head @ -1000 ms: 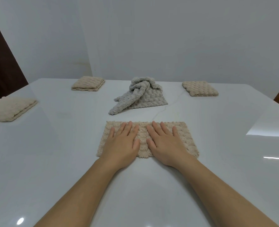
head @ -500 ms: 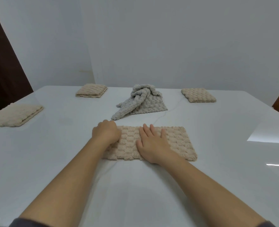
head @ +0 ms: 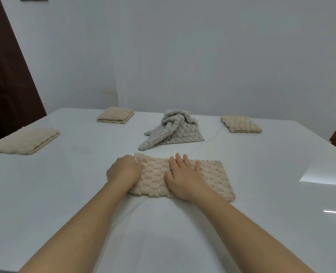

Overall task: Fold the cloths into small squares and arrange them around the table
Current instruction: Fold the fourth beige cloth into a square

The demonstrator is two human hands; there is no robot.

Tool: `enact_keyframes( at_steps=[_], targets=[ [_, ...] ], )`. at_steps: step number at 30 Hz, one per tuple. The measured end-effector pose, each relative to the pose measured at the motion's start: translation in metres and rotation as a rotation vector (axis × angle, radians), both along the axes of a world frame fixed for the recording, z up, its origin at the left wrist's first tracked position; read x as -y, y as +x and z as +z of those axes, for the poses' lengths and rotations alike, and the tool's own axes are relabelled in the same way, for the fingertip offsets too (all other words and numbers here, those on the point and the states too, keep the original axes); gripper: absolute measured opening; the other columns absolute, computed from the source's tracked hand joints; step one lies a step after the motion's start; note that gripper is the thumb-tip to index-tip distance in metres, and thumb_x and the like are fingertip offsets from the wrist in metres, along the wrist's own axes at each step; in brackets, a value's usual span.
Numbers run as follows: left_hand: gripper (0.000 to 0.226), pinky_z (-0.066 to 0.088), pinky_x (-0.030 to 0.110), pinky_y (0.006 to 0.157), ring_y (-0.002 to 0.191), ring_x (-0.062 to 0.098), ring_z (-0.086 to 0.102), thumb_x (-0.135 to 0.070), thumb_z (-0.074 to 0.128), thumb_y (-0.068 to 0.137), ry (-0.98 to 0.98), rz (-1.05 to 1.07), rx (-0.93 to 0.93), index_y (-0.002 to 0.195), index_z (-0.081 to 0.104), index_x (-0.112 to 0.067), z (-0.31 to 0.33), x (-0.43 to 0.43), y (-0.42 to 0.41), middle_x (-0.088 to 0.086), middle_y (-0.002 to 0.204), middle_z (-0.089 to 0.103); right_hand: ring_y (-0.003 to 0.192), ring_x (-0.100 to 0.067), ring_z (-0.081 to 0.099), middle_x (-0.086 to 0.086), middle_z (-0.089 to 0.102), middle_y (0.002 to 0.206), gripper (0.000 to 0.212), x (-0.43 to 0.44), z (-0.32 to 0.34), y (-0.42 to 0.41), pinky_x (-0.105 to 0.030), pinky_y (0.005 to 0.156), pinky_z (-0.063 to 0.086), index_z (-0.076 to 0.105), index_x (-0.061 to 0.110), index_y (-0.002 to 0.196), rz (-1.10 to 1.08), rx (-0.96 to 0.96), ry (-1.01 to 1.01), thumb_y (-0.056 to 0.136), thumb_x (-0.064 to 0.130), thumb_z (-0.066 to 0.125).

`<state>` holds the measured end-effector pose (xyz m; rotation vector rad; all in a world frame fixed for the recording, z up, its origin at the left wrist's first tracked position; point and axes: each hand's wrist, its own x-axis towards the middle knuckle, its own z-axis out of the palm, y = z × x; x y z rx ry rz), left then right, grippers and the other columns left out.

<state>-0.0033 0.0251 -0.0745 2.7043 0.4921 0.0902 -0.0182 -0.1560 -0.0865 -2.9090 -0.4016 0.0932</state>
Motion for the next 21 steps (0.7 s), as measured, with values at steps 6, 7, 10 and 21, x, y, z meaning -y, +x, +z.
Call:
enact_keyframes(
  at_steps=[6,7,10,21],
  targets=[
    [0.028,0.04,0.031,0.068,0.092,0.027,0.061,-0.039,0.039,0.099,0.244,-0.045,0.219,0.099,0.055,-0.016,-0.016,-0.004,-0.01,0.004,0.099,0.065,0.15,-0.024,-0.011,-0.004,-0.006,0.164,0.063,-0.009,-0.006,0.001,-0.056,0.118,-0.01,0.001,0.014,0.157,-0.014,0.005,-0.034,0.102,0.044,0.013],
    [0.028,0.04,0.031,0.067,0.091,0.027,0.061,-0.039,0.04,0.099,0.251,-0.052,0.219,0.099,0.055,-0.016,-0.016,-0.005,-0.008,0.004,0.098,0.065,0.15,-0.023,-0.012,-0.004,-0.007,0.164,0.063,-0.01,-0.005,0.002,-0.055,0.118,-0.01,0.001,0.014,0.157,-0.017,0.006,-0.021,0.102,0.043,0.014],
    [0.027,0.039,0.03,0.065,0.089,0.026,0.061,-0.039,0.041,0.098,0.268,-0.064,0.228,0.097,0.056,-0.017,-0.016,-0.009,-0.005,0.003,0.096,0.065,0.15,-0.023,-0.012,-0.002,-0.008,0.164,0.062,-0.012,-0.005,0.001,-0.054,0.118,-0.011,-0.001,0.014,0.156,-0.008,0.015,-0.037,0.103,0.042,0.012],
    [0.026,0.034,0.03,0.058,0.069,0.023,0.05,-0.04,0.035,0.1,0.295,-0.064,0.285,0.091,0.044,-0.018,-0.027,-0.008,-0.011,0.0,0.082,0.064,0.15,-0.012,-0.008,0.003,-0.006,0.164,0.057,-0.015,0.015,0.003,-0.036,0.121,-0.003,-0.003,0.017,0.157,-0.058,-0.017,0.729,0.105,0.027,0.019]
  ],
)
